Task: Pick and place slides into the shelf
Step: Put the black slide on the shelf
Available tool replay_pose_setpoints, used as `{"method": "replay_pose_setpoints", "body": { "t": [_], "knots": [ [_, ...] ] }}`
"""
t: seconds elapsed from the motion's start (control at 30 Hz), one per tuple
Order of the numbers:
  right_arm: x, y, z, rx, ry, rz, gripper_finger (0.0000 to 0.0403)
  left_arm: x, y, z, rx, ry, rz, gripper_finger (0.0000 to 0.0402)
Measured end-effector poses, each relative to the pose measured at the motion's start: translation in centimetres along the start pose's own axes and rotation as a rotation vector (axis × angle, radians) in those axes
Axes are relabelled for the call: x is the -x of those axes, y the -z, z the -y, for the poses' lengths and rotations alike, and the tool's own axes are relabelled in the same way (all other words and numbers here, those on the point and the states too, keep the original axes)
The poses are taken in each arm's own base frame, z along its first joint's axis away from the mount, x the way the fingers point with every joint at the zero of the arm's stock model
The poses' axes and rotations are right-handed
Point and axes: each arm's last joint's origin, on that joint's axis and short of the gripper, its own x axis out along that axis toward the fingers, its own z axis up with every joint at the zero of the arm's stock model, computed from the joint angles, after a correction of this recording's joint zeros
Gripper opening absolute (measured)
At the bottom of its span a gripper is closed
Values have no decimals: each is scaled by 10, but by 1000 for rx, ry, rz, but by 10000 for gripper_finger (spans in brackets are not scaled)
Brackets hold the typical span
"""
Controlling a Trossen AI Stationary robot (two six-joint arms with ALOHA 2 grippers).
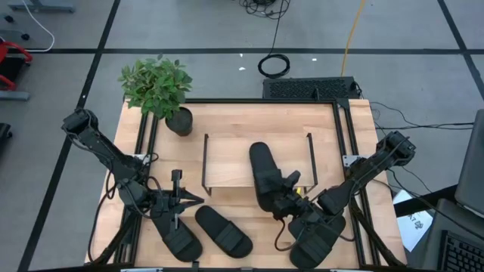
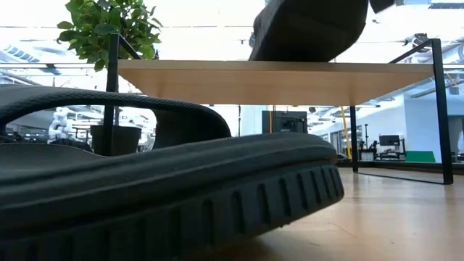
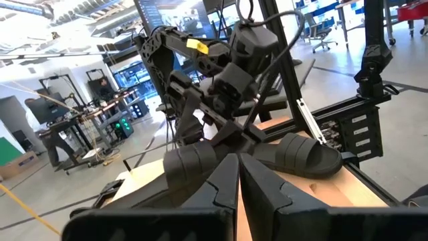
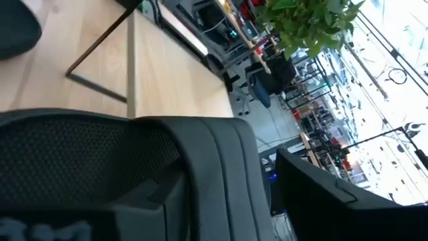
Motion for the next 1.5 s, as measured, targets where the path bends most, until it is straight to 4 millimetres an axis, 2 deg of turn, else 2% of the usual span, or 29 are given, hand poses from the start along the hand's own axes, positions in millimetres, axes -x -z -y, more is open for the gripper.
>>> {"method": "replay_pose_setpoints", "body": {
  "t": [0.17,0.4,0.67,0.8,0.93,1.07,1.23,1.5],
  "knots": [
    [-2,0,1,-14,-12,-4,194,0,0,0,0,0,0,21],
    [-14,10,1,-105,-143,-68,194,0,0,0,2,0,0,21],
    [-20,12,2,-88,-229,-83,194,0,0,0,7,0,0,21],
    [-19,10,10,-78,-246,-75,195,0,0,0,7,1,1,21],
    [-19,9,23,-97,-282,-69,212,0,0,0,7,0,0,21],
    [-18,9,34,-192,-343,-62,247,0,0,0,2,0,-1,21],
    [-18,9,36,-233,-348,-67,282,-2,1,-2,2,-9,-7,21],
    [-13,13,33,-155,-356,-91,279,-3,2,-4,19,-19,-11,21]
  ]
}}
